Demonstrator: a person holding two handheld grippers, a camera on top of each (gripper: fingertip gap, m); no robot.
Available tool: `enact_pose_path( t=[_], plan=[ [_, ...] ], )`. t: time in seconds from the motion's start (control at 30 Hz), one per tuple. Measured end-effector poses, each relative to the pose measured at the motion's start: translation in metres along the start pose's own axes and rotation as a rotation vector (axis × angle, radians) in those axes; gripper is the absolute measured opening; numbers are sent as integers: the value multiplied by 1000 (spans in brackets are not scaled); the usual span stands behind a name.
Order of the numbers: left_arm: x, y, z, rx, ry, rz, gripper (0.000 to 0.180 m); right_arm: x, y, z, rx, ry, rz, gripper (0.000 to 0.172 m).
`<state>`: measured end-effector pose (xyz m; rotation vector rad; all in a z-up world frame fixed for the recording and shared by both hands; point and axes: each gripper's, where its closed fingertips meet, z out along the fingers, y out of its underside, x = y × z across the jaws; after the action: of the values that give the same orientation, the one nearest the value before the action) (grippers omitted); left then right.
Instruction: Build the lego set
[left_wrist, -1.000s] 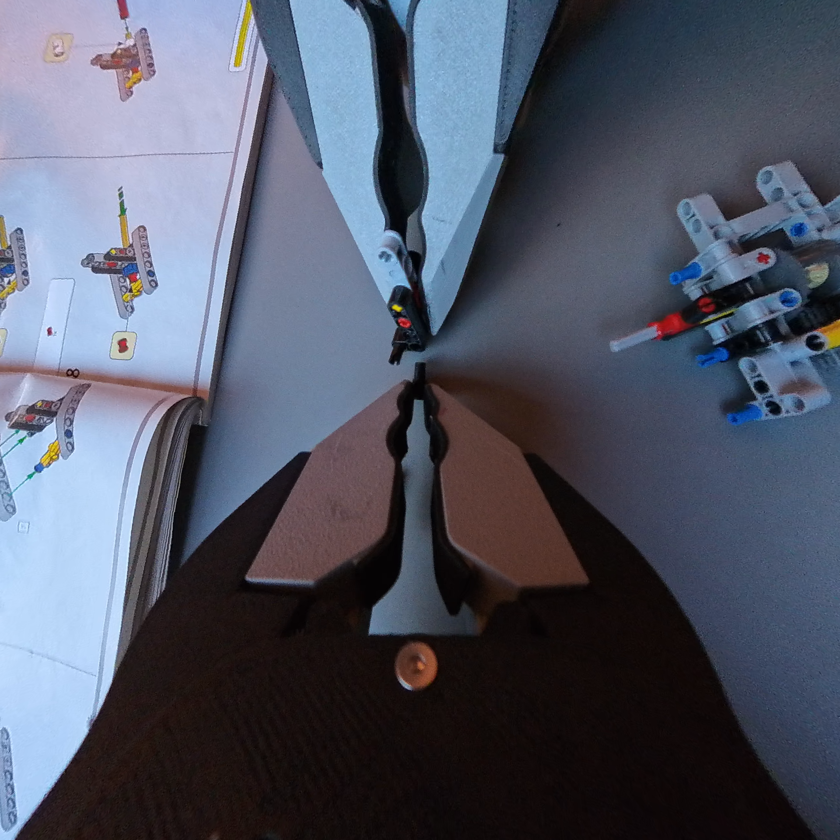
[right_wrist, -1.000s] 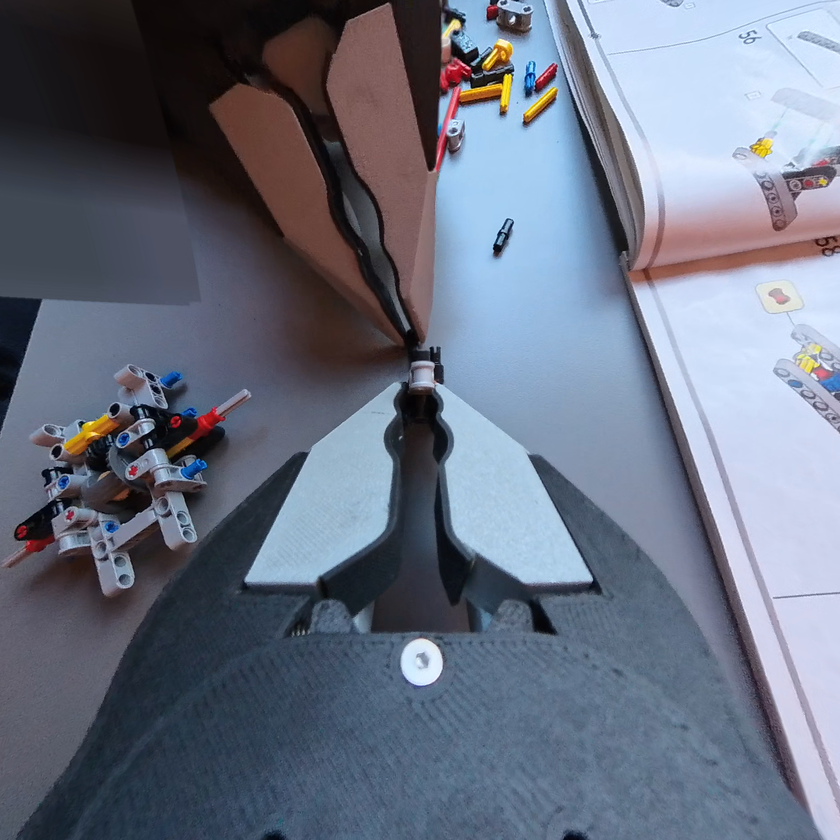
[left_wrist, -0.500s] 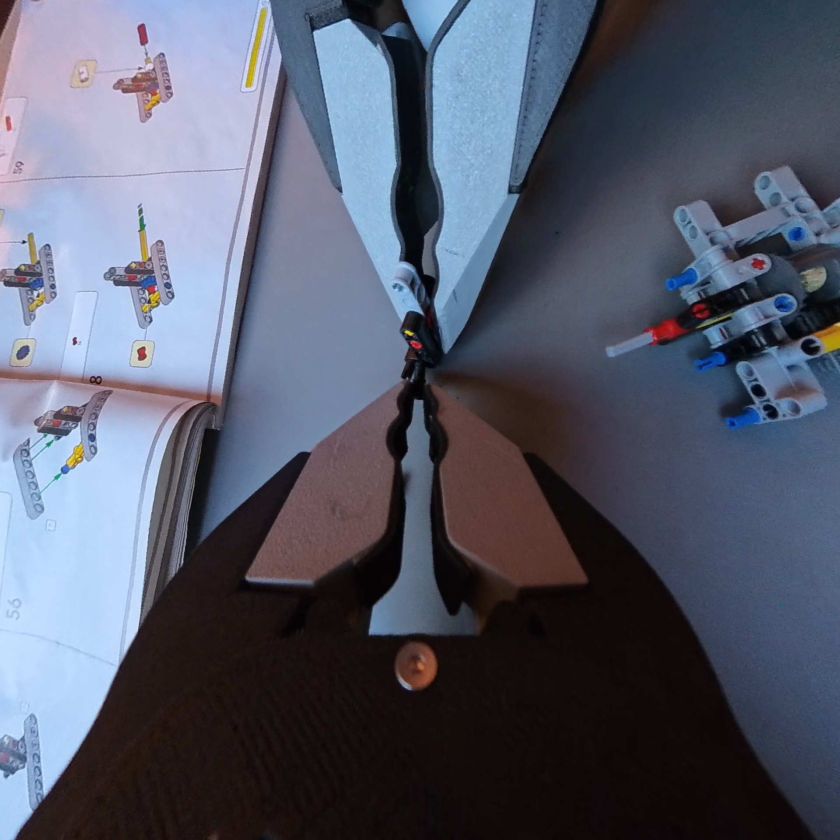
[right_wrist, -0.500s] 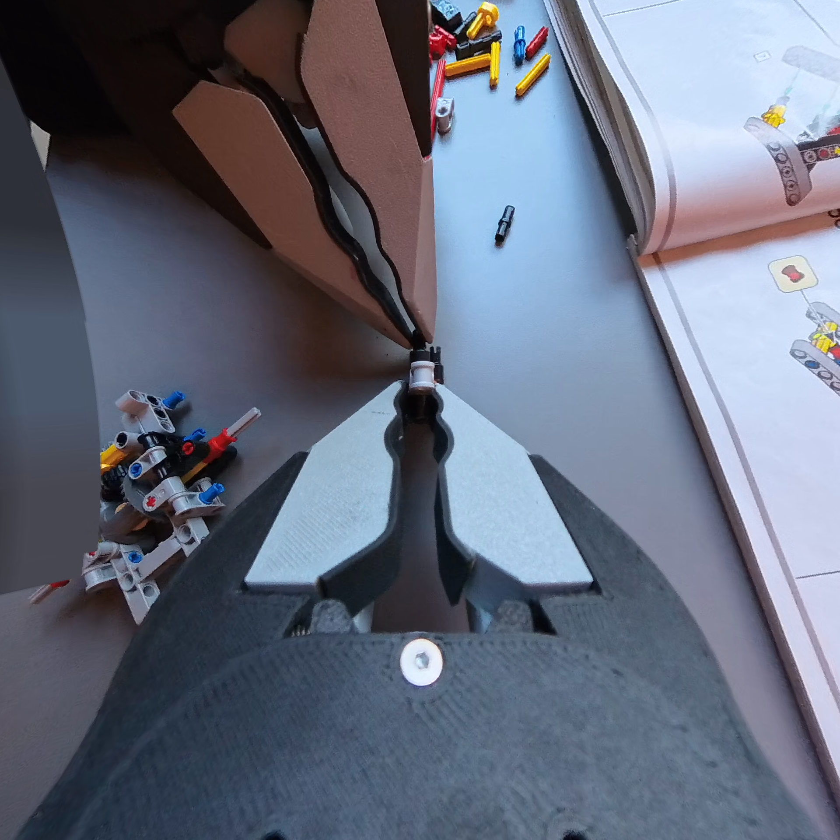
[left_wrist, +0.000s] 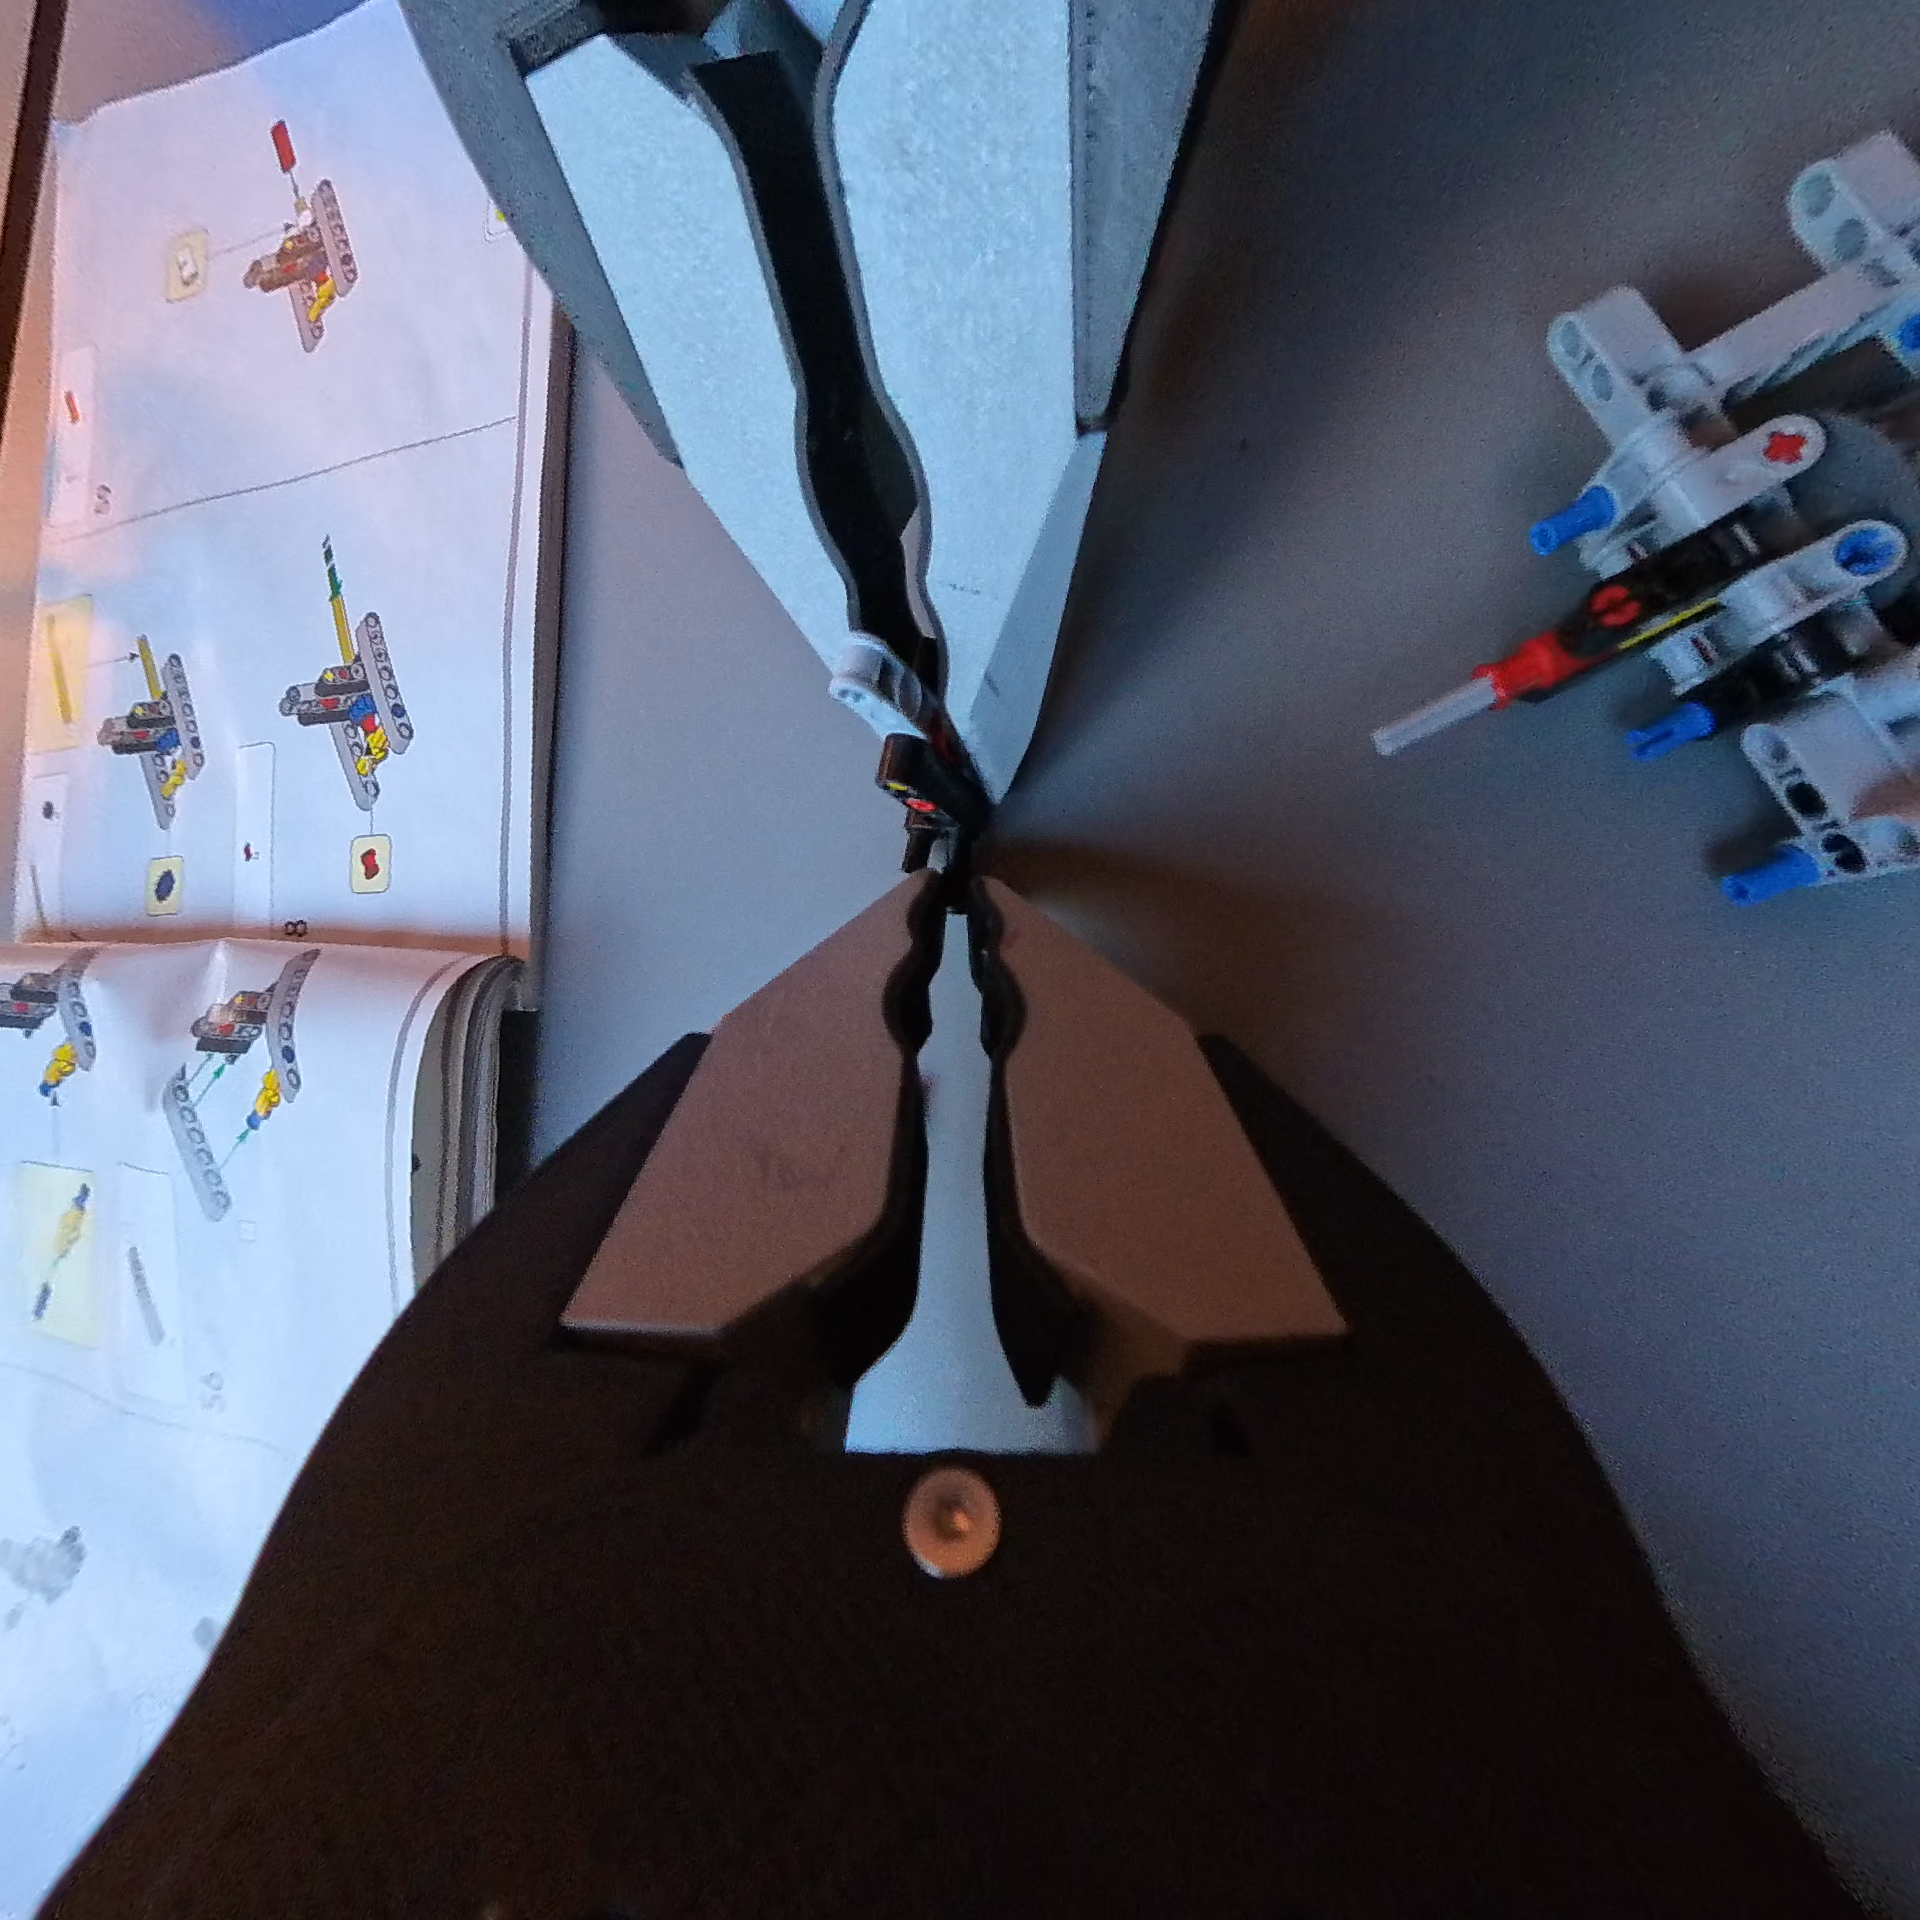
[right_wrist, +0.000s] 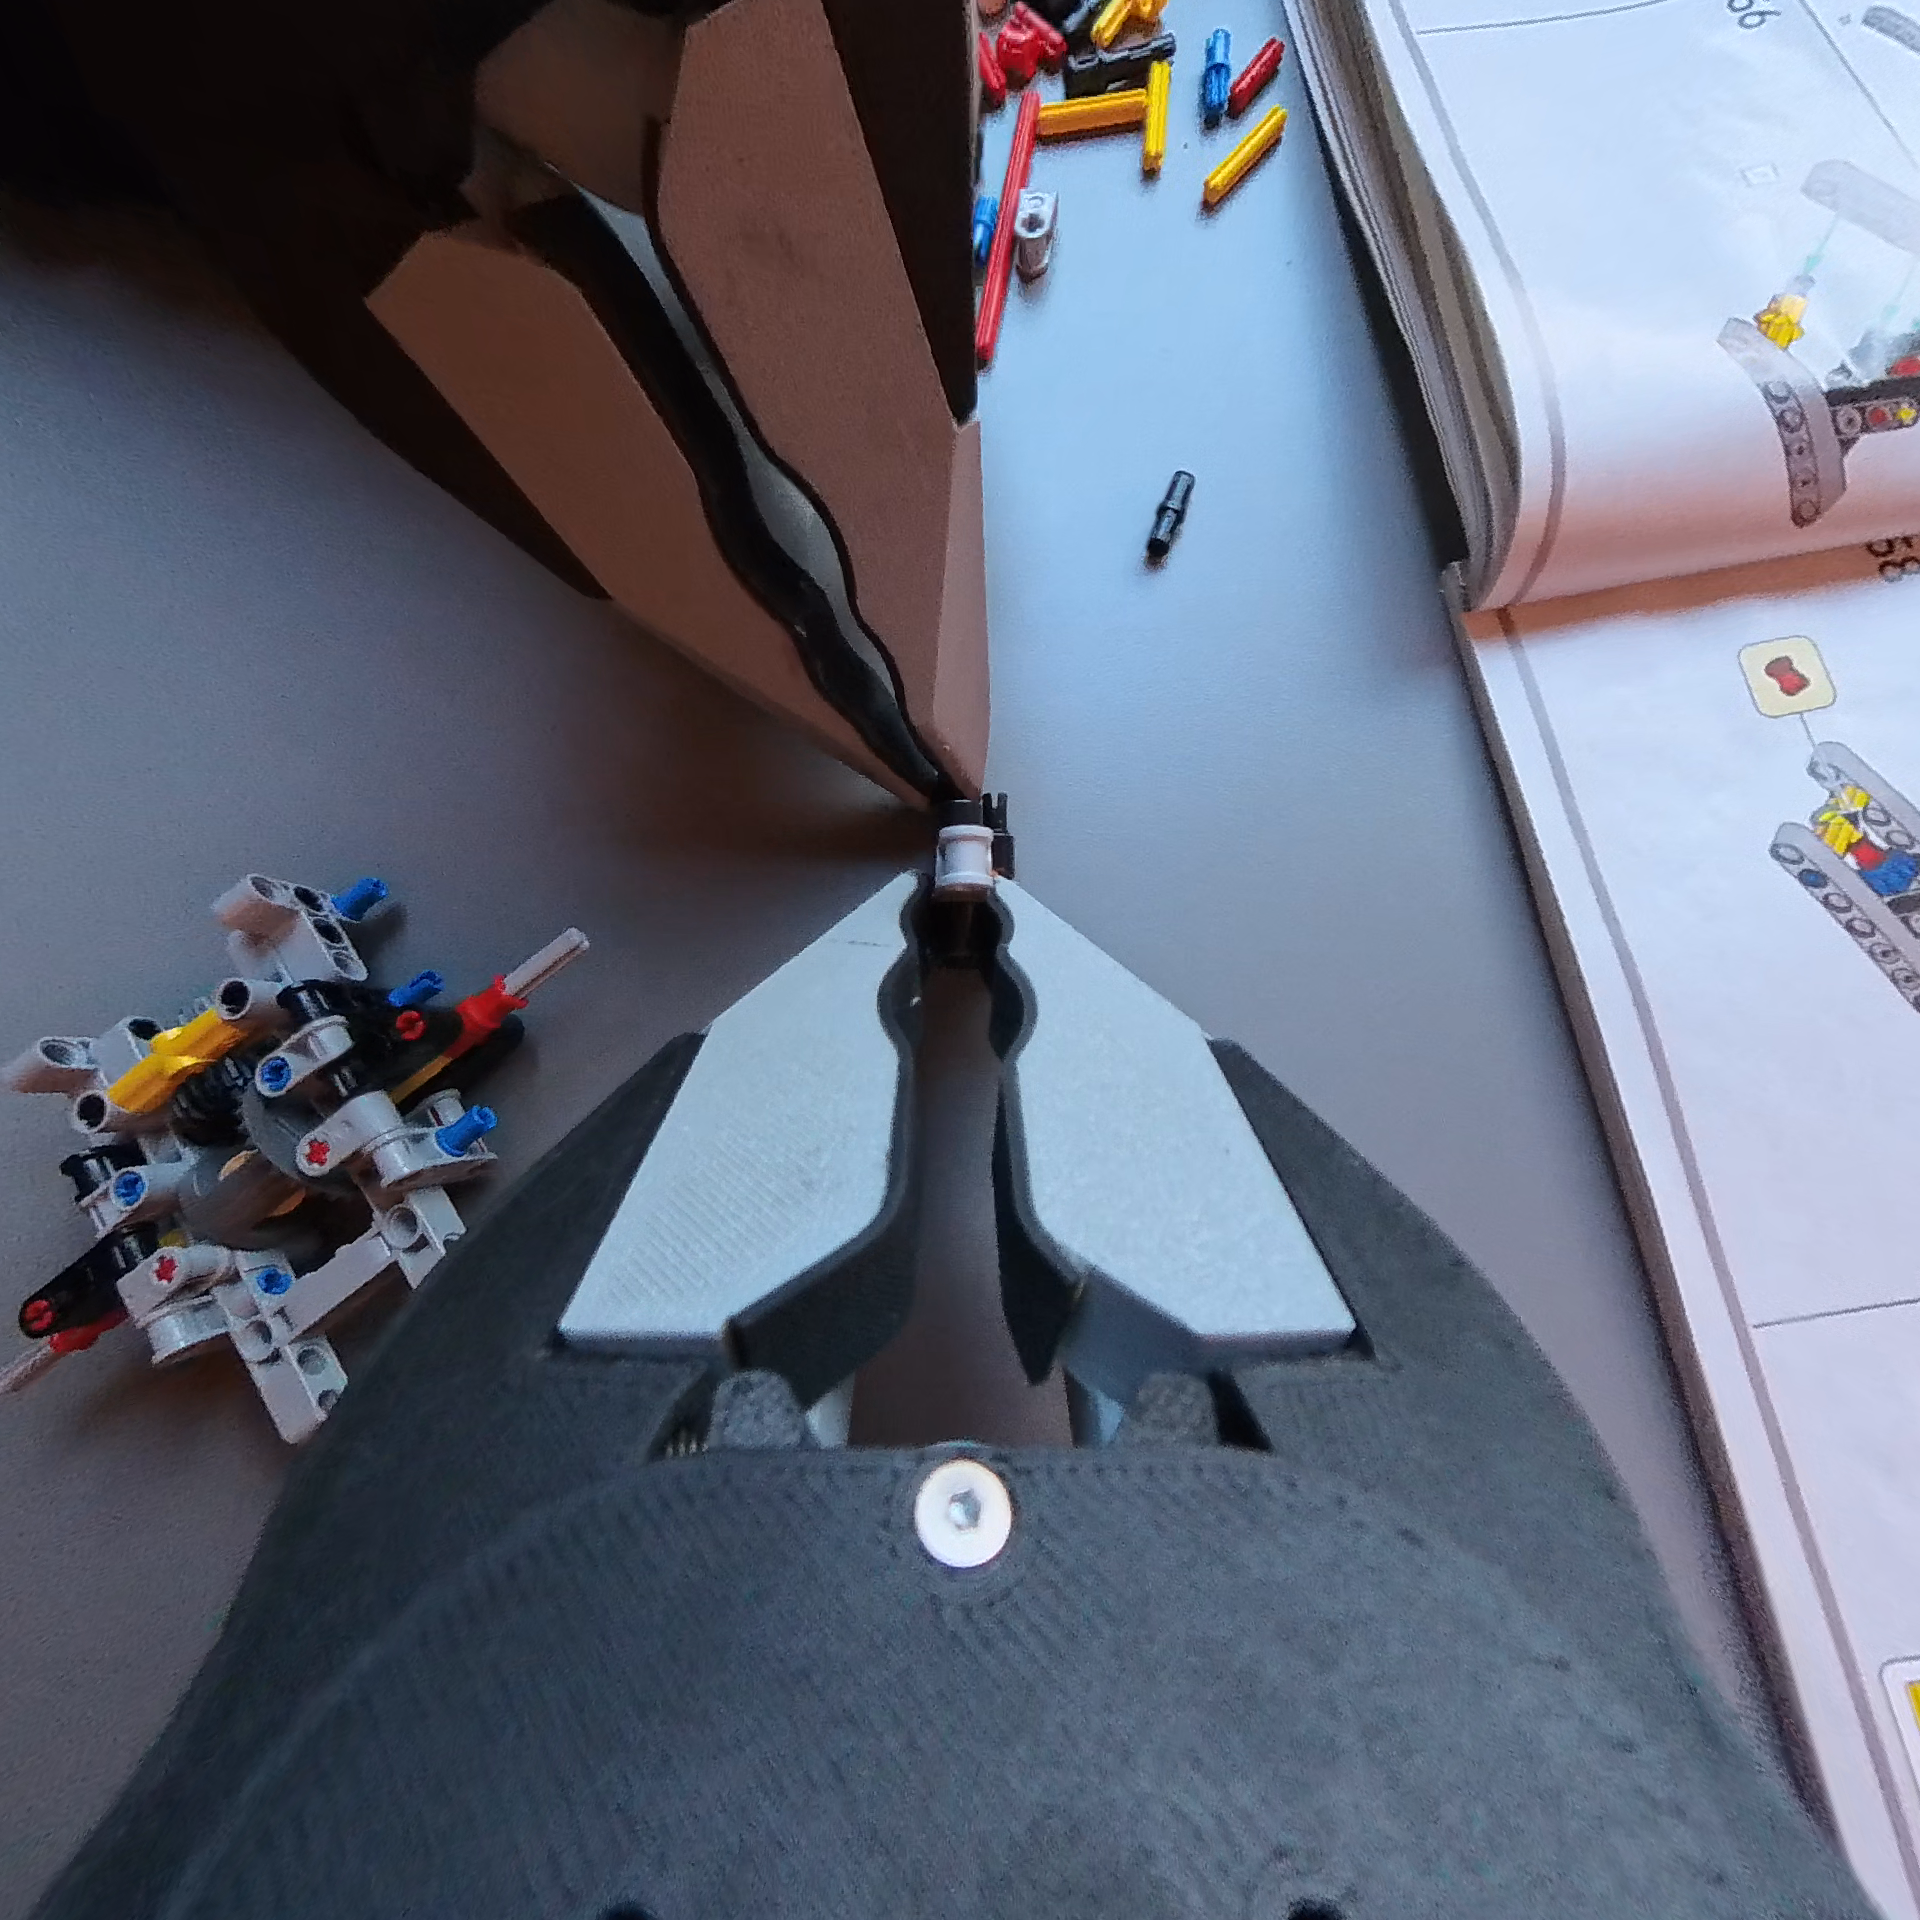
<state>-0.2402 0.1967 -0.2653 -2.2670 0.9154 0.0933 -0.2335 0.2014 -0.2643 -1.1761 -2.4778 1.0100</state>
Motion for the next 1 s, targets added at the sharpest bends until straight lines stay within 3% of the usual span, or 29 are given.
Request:
enact_pose_path(
  t=[0.2,0.37,0.63,1.0],
  plan=[
    [1,2,-2,-7,38,1,1,-1,-1,2,-33,-9,-19,5],
    [3,4,-3,-53,47,50,1,-2,-1,4,-93,33,-146,4],
    [6,6,-6,-76,185,-125,1,-3,-6,7,-80,63,-296,4],
    [5,4,-5,28,330,-371,0,0,-7,7,-73,174,-468,3]
  ],
)
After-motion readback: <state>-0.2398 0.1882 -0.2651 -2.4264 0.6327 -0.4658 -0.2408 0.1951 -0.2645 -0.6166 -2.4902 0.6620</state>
